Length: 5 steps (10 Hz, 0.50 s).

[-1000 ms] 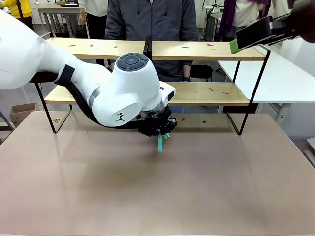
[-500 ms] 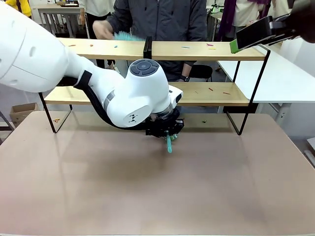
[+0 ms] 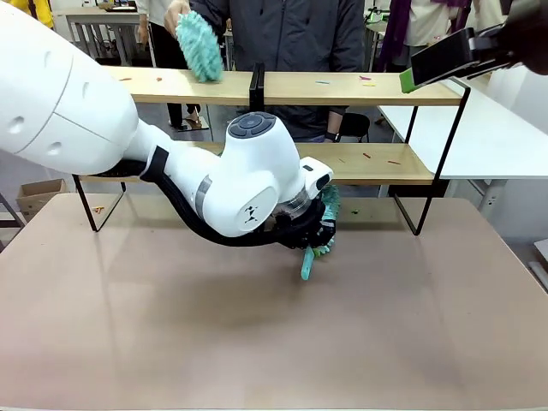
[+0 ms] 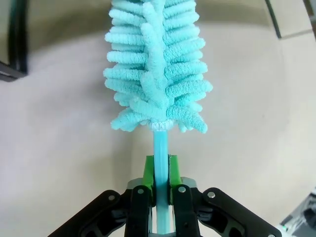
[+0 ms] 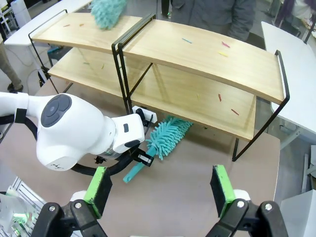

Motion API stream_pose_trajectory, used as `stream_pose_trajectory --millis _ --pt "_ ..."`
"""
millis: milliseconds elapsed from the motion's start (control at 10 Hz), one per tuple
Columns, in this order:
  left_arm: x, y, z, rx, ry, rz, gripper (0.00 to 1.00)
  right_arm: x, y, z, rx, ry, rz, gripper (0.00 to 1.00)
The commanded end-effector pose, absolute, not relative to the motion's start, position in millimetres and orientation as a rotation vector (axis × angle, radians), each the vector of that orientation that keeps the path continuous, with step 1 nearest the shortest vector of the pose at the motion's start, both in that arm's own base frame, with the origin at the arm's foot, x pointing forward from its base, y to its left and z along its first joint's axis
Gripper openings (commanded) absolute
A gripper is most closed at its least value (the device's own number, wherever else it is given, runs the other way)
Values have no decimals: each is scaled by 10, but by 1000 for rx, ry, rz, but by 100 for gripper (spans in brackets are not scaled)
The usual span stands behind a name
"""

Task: Clean the shelves.
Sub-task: Clean a randomly selected level of the Shelf with the Duster.

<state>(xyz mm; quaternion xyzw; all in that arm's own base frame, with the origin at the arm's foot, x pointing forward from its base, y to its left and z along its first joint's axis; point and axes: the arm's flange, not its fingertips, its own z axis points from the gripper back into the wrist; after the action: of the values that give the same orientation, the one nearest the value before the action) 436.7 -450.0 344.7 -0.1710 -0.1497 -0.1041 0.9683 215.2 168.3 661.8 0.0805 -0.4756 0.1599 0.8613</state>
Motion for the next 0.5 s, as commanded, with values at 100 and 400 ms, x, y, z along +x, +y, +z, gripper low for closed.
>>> stream_pose_trajectory --millis 100,400 --pt "4363 -4410 3570 -473 -251 -376 13 2154 1681 6609 171 -995 336 100" --pt "4266 -4375 3538 -518 -168 -602 13 2154 1681 6609 171 -995 336 100"
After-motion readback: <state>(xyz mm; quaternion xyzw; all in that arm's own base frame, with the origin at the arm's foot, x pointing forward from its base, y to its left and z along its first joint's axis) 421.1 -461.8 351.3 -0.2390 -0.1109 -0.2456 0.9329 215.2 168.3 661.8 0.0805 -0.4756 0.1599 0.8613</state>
